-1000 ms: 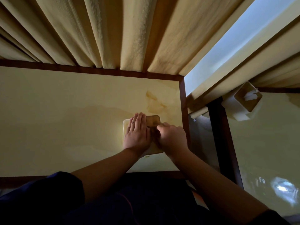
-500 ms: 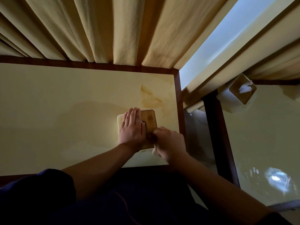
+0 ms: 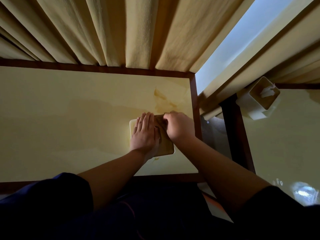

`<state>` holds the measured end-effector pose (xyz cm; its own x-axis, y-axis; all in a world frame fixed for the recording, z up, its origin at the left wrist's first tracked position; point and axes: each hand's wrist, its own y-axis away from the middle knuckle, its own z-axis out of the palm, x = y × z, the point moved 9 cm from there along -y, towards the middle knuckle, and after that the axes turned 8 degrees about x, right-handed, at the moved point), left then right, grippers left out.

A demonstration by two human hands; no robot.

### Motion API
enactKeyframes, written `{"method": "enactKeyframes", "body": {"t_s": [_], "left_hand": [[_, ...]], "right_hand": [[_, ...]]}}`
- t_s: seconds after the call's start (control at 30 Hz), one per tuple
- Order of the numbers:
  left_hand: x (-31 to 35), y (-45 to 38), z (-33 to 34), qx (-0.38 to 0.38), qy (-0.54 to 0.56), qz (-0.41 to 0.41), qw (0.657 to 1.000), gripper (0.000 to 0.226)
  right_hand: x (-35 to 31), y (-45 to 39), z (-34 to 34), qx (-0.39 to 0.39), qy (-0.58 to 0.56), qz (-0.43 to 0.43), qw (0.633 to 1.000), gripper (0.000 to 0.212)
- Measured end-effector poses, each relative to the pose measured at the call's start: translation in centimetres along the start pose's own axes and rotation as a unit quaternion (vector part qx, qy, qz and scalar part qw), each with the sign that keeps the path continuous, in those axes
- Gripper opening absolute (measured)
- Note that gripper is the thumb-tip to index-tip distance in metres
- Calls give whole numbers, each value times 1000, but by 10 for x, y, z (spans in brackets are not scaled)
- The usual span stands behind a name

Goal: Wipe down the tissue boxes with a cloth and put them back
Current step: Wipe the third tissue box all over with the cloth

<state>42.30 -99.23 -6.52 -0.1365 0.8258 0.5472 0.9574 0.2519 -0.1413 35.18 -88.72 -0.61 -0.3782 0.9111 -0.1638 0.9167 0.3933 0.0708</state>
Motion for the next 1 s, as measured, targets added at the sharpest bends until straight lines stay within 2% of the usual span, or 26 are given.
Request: {"method": "enactKeyframes", "body": {"t_s": [0.23,0.33,0.43,0.6,0.7,0.77,0.87,1.0], "left_hand": [[0,1,2,1,-4,-2,1000,64],[-1,1,3,-3,-11,0,1000,63],[-1,1,4,-9,-12,2,1000,61],[0,-1,2,5,9,4,1000,61],[-1,1,3,9,15,2,1000,61],[-2,-1,3,15,14,5,1000,61],[-2,-2,3,27,14,21,999,60],[3,2,-4,38,29,10,999,57]], "right_hand": [[7,81,5,-4,-54,-13,998,11],[5,102,4,0,-75,-25,997,11],[4,112,10,-32,-69,-31,997,15],[7,88,5,-45,-70,39,996,4],[10,58,6,-25,-62,75,995,21],[8,36,4,-18,-55,72,996,16],[7,5,-1,-19,-39,73,996,28],[4,-12,-3,-16,-21,65,998,27]]}}
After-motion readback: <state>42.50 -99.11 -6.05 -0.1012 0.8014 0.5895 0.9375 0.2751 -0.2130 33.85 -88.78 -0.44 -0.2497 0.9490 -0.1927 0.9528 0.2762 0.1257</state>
